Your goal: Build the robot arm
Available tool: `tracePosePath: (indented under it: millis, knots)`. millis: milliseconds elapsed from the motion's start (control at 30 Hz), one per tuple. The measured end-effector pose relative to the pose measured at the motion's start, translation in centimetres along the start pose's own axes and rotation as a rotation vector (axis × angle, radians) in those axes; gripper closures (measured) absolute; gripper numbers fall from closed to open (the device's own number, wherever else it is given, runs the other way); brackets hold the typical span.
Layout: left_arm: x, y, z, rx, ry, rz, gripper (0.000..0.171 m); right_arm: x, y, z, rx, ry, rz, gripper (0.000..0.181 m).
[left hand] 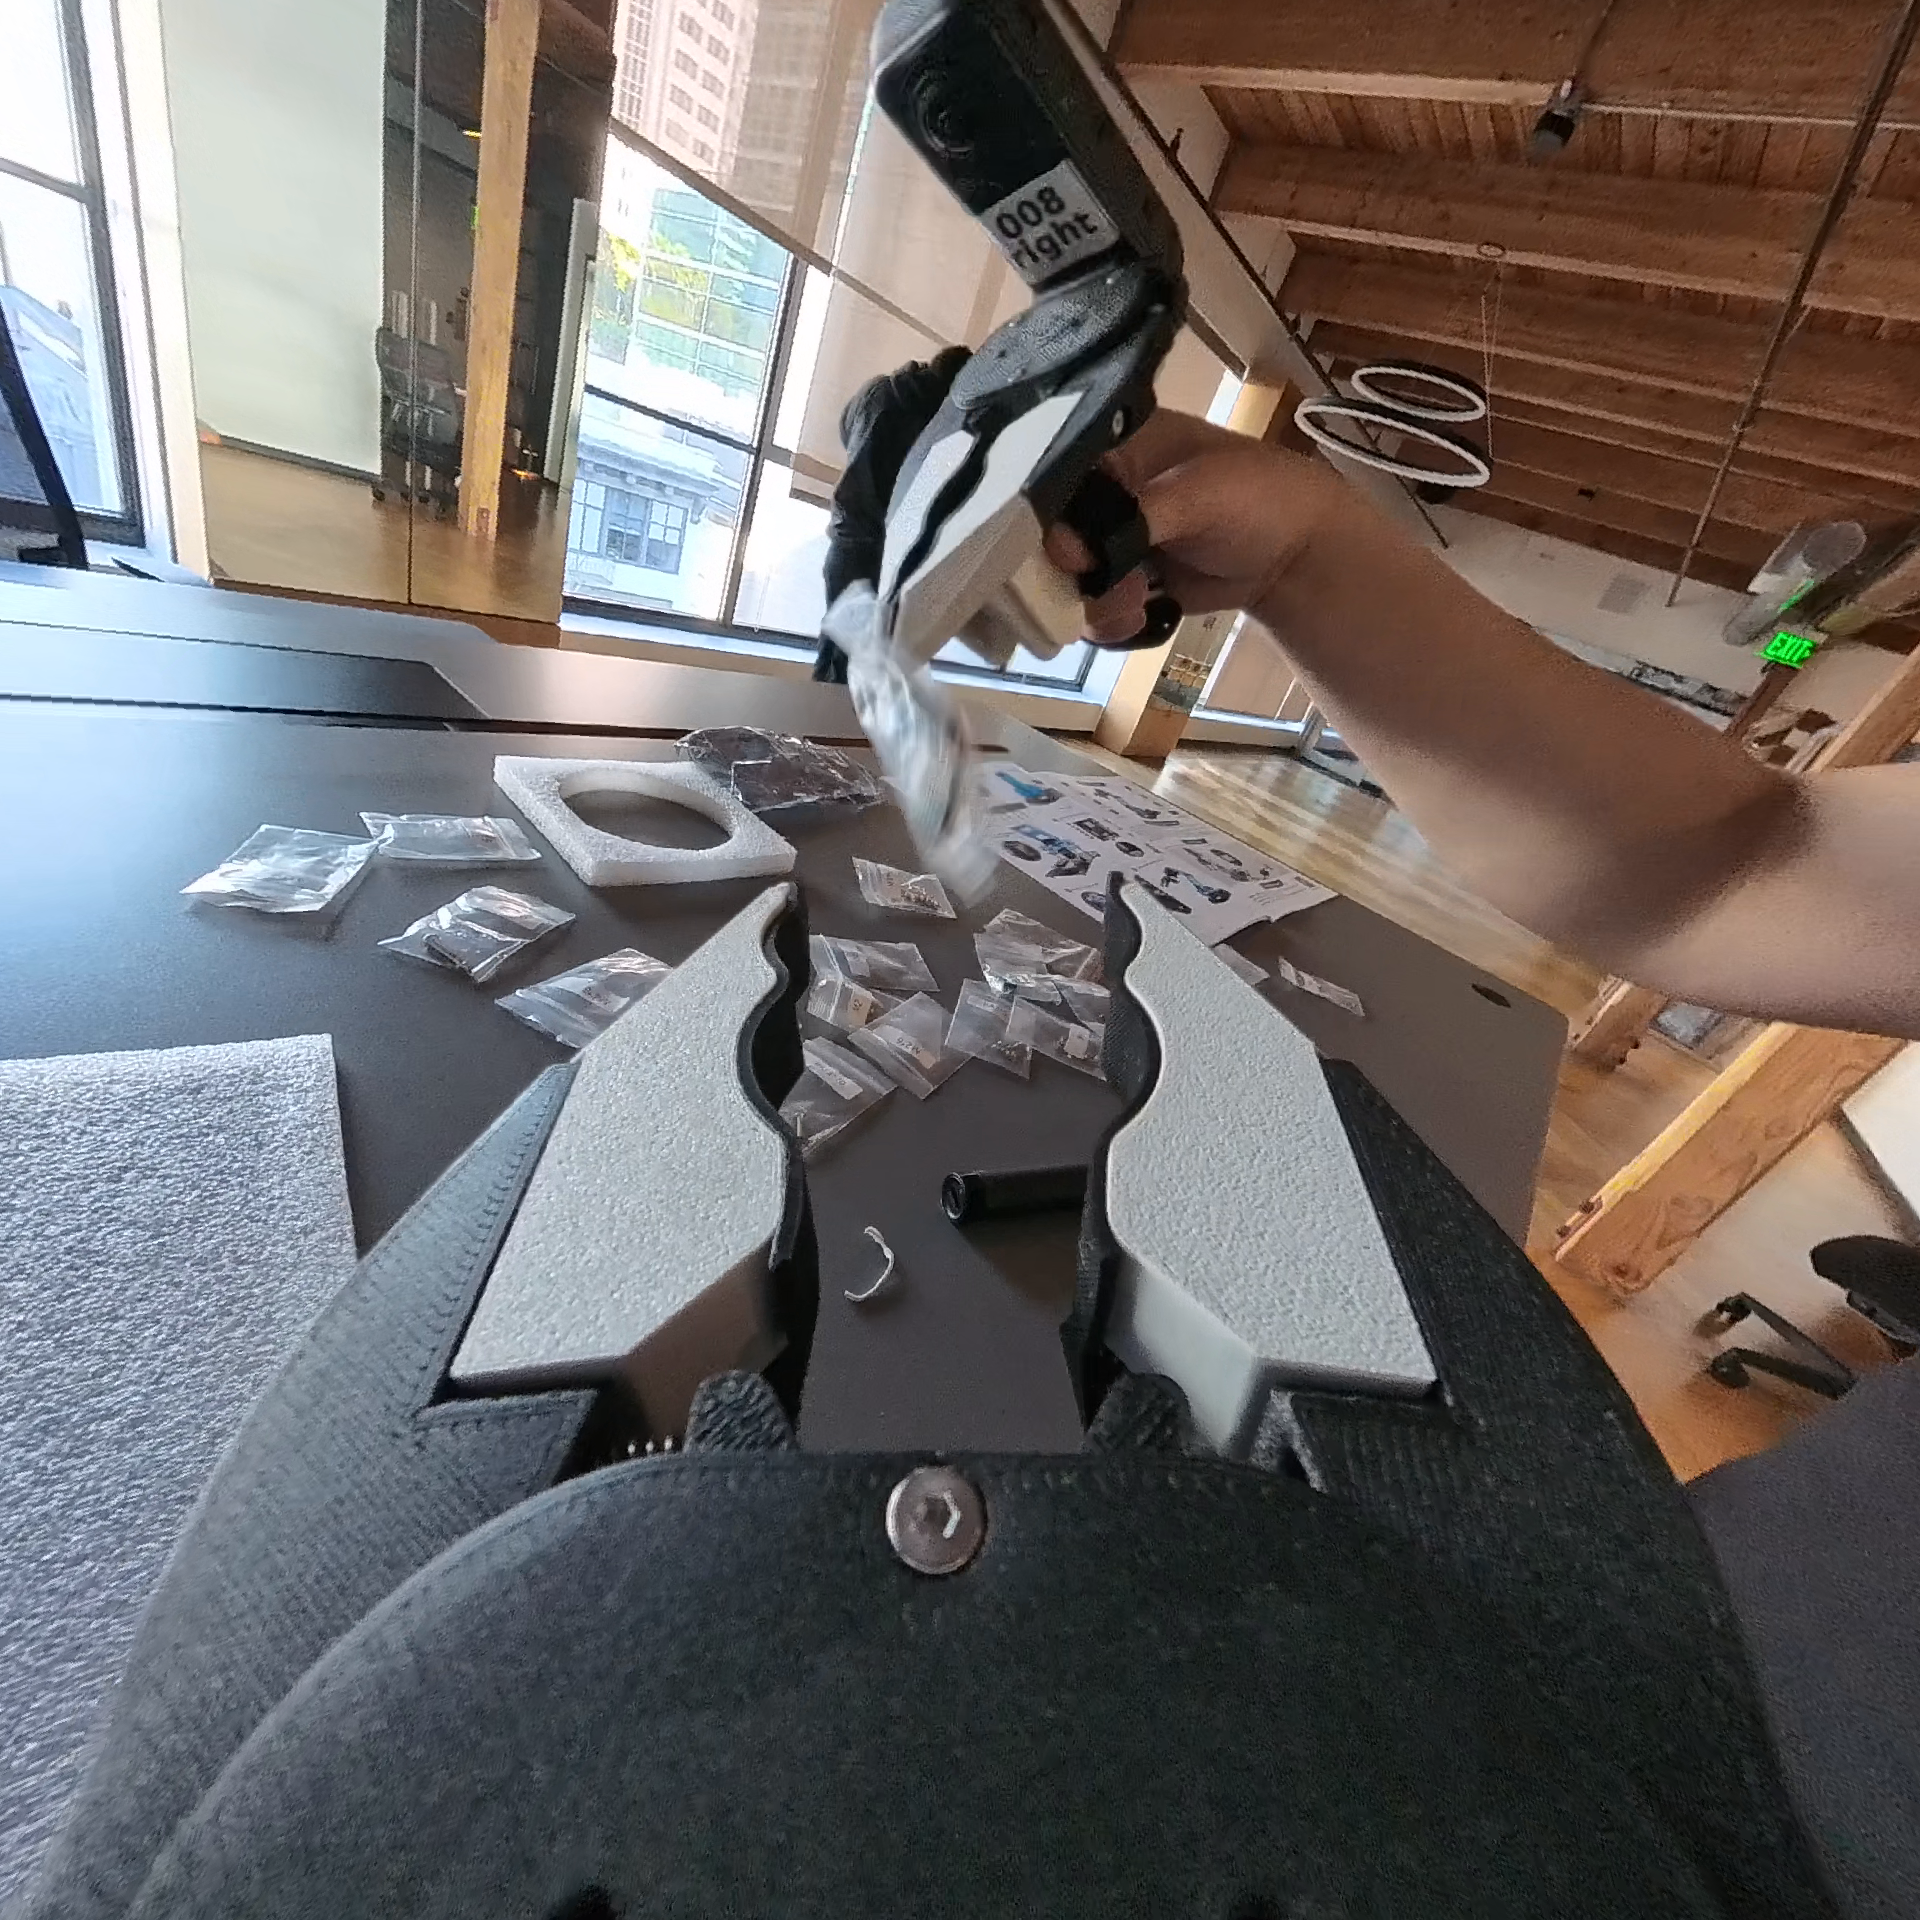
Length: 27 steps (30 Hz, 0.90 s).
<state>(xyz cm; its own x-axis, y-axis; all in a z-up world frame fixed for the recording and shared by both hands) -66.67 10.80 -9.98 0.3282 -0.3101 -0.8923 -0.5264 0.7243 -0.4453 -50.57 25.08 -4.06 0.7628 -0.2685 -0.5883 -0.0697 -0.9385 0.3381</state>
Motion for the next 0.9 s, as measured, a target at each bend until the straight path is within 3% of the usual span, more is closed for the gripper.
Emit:
tracePosePath:
  millis: [33,67,133,200,300,367,433,533,600,667,700,767,833,867,900]
  knots:
    - [0.1,0.0,0.1,0.003,0.006,-0.002,0.117,-0.4,1.1,-0.1,-0.122,-0.058,-0.001,0.181]
    - [0.2,0.1,0.2,0.0,0.012,0.004,0.118,-0.8,1.2,-0.3,-0.118,-0.103,-0.006,0.181]
    - [0.4,0.2,0.4,-0.02,0.025,0.025,0.12,-0.5,-0.4,-0.5,0.057,-0.067,0.004,0.181]
    - [0.6,0.4,0.6,-0.031,0.038,0.031,0.12,0.0,0.5,0.1,-0.024,-0.006,-0.01,0.181]
    - [1.0,0.7,0.7,-0.057,0.056,0.049,0.119,-0.8,1.1,0.1,-0.011,-0.093,-0.034,0.181]
    - [1.3,0.8,0.9,-0.059,0.071,0.044,0.119,0.0,1.2,1.1,-0.006,0.038,-0.058,0.181]
    - [1.5,0.9,1.0,-0.061,0.078,0.04,0.118,-1.1,1.7,0.9,0.001,-0.078,-0.072,0.181]
    - [1.7,1.0,1.1,-0.06,0.085,0.03,0.118,0.1,1.5,2.1,0.031,0.107,-0.109,0.181]
    - [1.8,1.1,1.0,-0.071,0.091,0.038,0.117,-1.4,1.9,1.5,0.006,-0.085,-0.093,0.181]
    - [1.9,1.2,0.9,-0.075,0.095,0.033,0.117,-0.1,1.5,2.8,0.013,0.098,-0.093,0.181]
    - [1.9,1.2,0.8,-0.075,0.099,0.03,0.117,-0.1,1.4,2.9,0.03,0.096,-0.117,0.181]
    - [1.9,1.3,0.6,-0.085,0.101,0.036,0.117,-1.6,1.8,2.3,0.0,-0.093,-0.088,0.181]
    - [2.0,1.5,0.5,-0.091,0.103,0.026,0.117,-0.1,1.3,3.7,0.028,0.119,-0.109,0.181]
    - [2.0,1.5,0.5,-0.09,0.106,0.02,0.117,-0.3,1.4,3.6,0.03,0.094,-0.133,0.181]
    - [2.0,1.5,0.4,-0.092,0.106,0.022,0.117,-1.6,1.6,2.8,0.019,-0.051,-0.117,0.181]
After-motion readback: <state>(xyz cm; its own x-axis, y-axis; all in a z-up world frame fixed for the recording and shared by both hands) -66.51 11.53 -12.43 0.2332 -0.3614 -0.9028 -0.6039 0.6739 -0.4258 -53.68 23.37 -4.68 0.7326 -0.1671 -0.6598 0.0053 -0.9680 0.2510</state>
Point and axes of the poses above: each gripper's, where its closed fingertips meet, z out along the fingers, x out of its underside, y = z × x across the jaws, the point moved 7 cm from there along -z, back along the fingers, and after that the axes turned 7 degrees about -z, right-handed, at the moved point
